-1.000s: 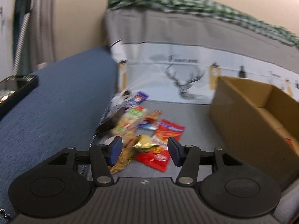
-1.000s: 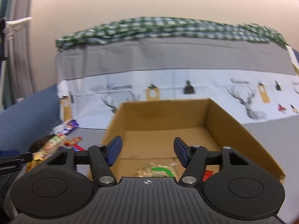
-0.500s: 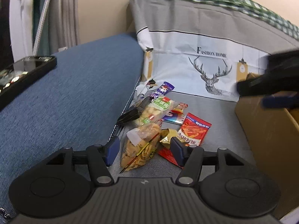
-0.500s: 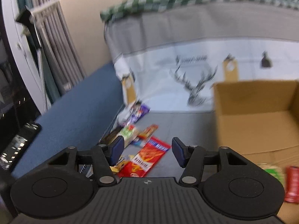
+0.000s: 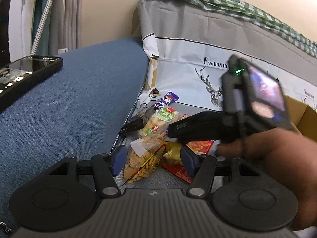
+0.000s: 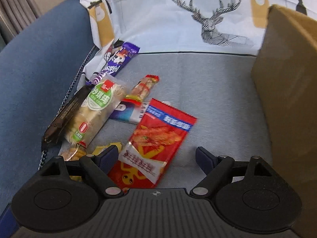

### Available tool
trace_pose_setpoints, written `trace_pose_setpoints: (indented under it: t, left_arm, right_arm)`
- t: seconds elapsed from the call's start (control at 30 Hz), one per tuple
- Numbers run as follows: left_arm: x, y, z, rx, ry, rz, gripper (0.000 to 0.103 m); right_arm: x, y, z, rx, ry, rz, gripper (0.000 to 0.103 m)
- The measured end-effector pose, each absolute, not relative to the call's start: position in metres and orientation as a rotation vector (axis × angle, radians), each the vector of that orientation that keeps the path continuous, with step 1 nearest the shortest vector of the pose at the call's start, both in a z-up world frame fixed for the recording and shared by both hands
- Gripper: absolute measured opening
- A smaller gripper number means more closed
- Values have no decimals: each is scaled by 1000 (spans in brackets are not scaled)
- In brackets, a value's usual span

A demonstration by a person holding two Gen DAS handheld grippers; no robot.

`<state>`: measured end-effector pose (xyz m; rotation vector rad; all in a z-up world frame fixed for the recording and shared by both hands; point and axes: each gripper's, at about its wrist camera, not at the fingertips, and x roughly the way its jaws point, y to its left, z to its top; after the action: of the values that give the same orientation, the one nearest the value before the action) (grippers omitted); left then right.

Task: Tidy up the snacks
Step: 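Grasp the red spicy-strip packet with the right tool and lift it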

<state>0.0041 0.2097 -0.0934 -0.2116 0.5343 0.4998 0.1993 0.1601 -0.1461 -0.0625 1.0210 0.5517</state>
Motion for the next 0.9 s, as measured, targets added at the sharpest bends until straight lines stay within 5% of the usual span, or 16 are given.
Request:
trace_pose_setpoints:
  t: [0.1,0.23,0.33,0.43,0.9]
  left_arm:
    - [2,213,-93,-235,523,480,65]
    - [2,216,-94,-254,521,464,65]
    - [3,216,-94,-268,518,418,80]
    - [1,211,-93,-266,495,367,90]
    - [9,213,-95,-231,507,475,70]
  right_arm:
    - [194,175,-152,-154,983,545,82]
    - [185,175,-153,-246,899,574,50]
    - [186,162,-150,-266,887,573,45]
    - [187,137,-144,-234,915,527,43]
    - [143,78,-100,-129,948,665,43]
